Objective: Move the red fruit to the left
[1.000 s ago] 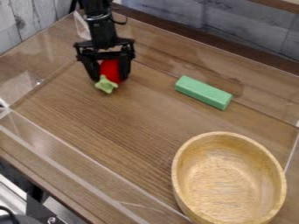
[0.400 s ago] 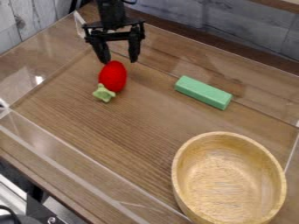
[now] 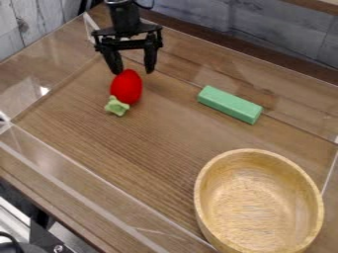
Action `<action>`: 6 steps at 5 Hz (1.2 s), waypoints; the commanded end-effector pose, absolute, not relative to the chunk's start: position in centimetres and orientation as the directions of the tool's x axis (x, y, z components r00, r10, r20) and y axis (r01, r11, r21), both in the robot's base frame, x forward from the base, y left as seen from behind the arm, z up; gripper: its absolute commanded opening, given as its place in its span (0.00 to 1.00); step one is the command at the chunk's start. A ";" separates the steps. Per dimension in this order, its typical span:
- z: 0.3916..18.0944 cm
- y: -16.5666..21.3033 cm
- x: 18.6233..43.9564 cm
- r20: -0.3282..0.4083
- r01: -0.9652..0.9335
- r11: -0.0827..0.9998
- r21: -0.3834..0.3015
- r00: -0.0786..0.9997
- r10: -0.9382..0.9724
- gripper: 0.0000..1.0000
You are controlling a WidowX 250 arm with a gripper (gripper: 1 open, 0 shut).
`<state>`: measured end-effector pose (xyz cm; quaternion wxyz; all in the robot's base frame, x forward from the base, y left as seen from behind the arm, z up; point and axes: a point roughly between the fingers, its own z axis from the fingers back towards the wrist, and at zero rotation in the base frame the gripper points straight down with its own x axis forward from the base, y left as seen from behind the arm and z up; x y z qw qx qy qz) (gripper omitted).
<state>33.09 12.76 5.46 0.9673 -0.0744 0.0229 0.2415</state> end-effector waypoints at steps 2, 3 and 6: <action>9.0 12.4 34.1 0.006 -0.418 0.901 -0.111 0.907 0.421 1.00; 9.5 11.7 34.4 0.011 -0.366 0.925 -0.104 0.929 0.369 1.00; 11.8 11.3 34.7 0.021 -0.392 0.916 -0.083 0.919 0.395 1.00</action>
